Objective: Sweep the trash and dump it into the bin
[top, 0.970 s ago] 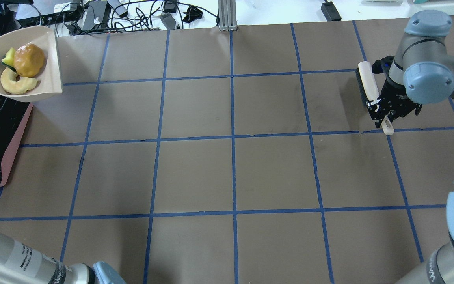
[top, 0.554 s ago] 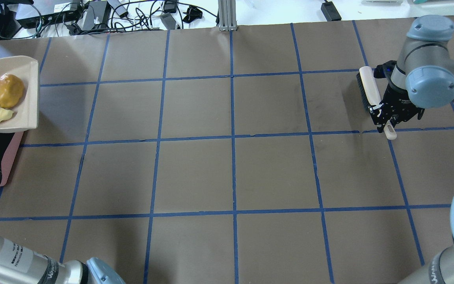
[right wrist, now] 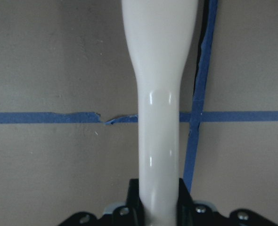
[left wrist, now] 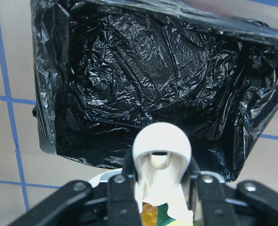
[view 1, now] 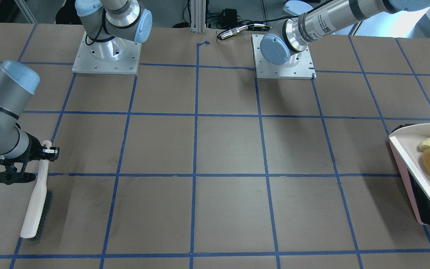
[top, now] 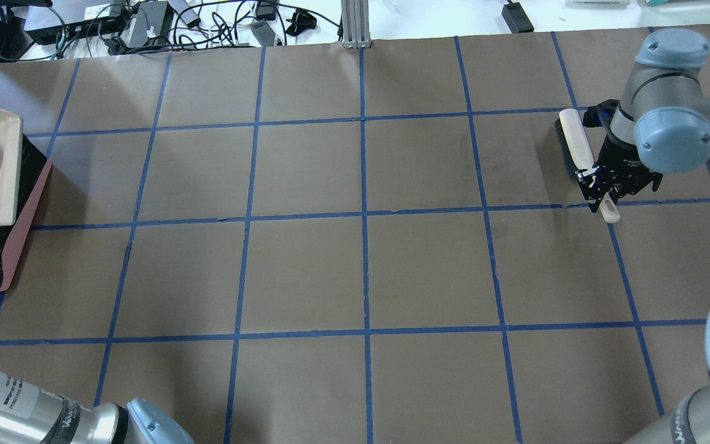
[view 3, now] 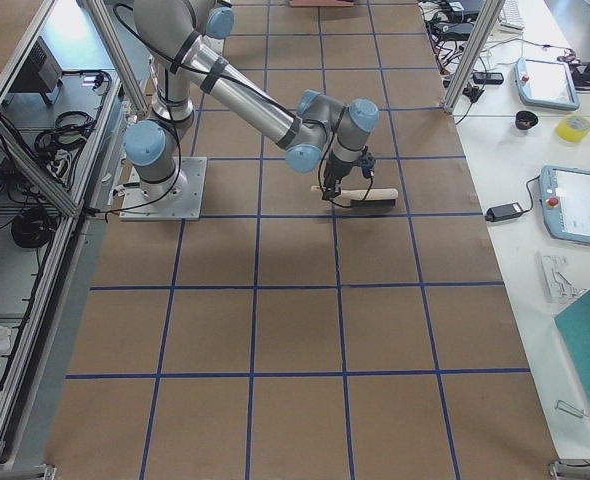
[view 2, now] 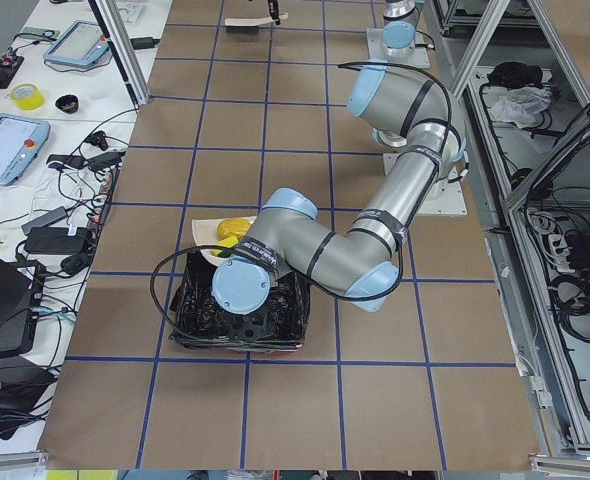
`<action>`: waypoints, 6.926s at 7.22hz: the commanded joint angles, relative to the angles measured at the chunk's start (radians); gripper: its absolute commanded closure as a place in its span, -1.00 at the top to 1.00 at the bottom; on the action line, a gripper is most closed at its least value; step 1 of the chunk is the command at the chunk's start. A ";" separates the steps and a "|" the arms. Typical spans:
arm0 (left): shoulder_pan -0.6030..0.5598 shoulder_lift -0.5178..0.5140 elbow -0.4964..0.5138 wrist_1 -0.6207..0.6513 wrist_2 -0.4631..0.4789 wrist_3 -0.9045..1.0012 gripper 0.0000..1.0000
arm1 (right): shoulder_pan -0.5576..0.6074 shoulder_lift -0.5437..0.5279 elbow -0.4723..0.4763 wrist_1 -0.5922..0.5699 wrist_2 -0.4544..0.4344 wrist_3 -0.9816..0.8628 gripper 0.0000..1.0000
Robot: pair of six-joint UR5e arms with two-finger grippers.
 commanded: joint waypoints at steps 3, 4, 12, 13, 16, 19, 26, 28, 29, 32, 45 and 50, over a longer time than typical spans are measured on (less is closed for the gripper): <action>0.061 -0.064 0.138 -0.008 0.053 0.083 -1.00 | 0.000 -0.001 0.003 -0.012 0.000 0.002 -0.76; 0.087 -0.080 0.169 -0.008 0.041 0.083 -1.00 | -0.002 -0.001 0.003 -0.012 0.000 0.001 -0.66; 0.129 -0.022 0.021 0.466 -0.028 0.050 -1.00 | 0.008 -0.080 -0.014 -0.112 0.022 0.004 1.00; 0.105 0.033 -0.080 0.588 -0.024 0.057 -1.00 | 0.014 -0.123 -0.014 -0.106 0.044 0.005 1.00; 0.039 0.156 -0.188 0.621 0.073 0.081 -1.00 | 0.075 -0.198 -0.084 0.040 0.078 0.014 1.00; 0.011 0.236 -0.371 0.881 0.200 0.135 -1.00 | 0.136 -0.232 -0.162 0.181 0.078 0.071 1.00; -0.107 0.282 -0.367 0.850 0.248 -0.062 -1.00 | 0.318 -0.353 -0.161 0.255 0.089 0.215 1.00; -0.217 0.310 -0.360 0.845 0.230 -0.159 -1.00 | 0.319 -0.376 -0.161 0.307 0.138 0.218 1.00; -0.254 0.339 -0.360 0.800 0.178 -0.237 -1.00 | 0.319 -0.375 -0.153 0.308 0.138 0.225 1.00; -0.406 0.338 -0.376 0.772 0.148 -0.408 -1.00 | 0.319 -0.364 -0.150 0.298 0.132 0.232 1.00; -0.610 0.038 -0.323 0.232 0.078 -0.522 -1.00 | 0.316 -0.398 -0.147 0.314 0.126 0.252 1.00; -0.650 0.052 -0.360 0.342 0.128 -0.480 -1.00 | 0.321 -0.410 -0.141 0.345 0.141 0.252 1.00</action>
